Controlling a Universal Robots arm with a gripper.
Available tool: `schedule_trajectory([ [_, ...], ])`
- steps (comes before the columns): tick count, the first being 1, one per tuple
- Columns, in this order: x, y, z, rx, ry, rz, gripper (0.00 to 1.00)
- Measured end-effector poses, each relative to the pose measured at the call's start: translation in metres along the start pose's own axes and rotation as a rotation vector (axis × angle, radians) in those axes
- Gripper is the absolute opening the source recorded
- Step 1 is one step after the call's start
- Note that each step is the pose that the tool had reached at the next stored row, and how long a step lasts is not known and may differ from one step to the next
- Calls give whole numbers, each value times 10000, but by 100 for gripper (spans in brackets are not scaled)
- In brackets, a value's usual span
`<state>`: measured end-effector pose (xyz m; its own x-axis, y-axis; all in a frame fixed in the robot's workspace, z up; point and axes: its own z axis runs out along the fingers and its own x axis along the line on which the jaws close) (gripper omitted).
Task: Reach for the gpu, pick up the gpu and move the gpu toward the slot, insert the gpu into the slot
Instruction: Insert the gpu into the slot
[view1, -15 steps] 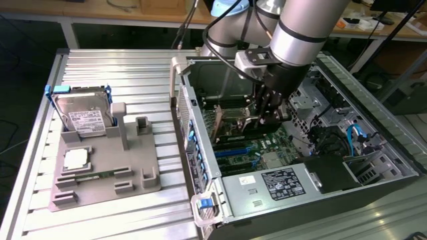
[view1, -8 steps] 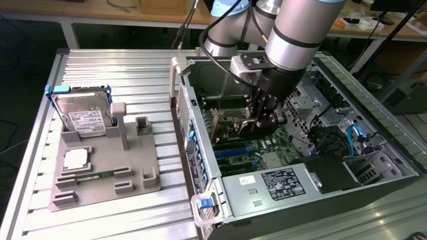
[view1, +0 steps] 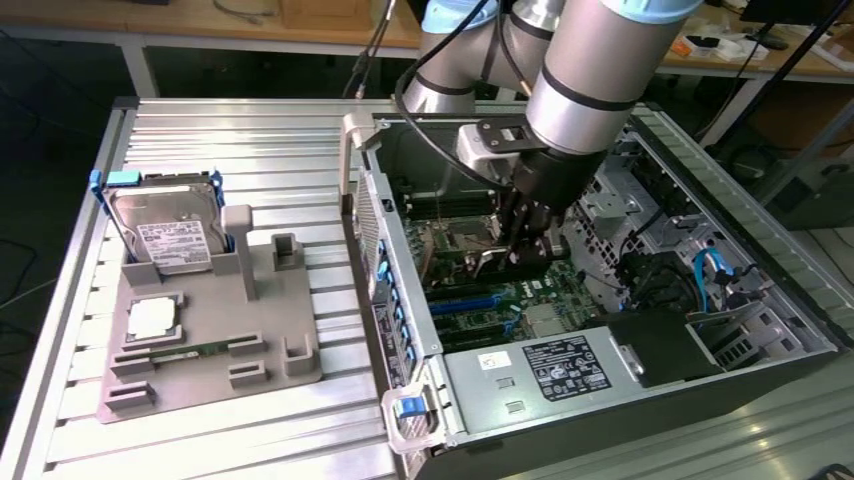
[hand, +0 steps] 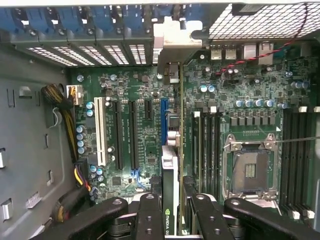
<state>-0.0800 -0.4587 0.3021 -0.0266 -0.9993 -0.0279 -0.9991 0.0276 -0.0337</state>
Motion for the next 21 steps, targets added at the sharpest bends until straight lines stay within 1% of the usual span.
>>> schedule_trajectory([
  [4,33,11,41,0,0,2,27],
  [21,45,141,190,1,2,0,27],
])
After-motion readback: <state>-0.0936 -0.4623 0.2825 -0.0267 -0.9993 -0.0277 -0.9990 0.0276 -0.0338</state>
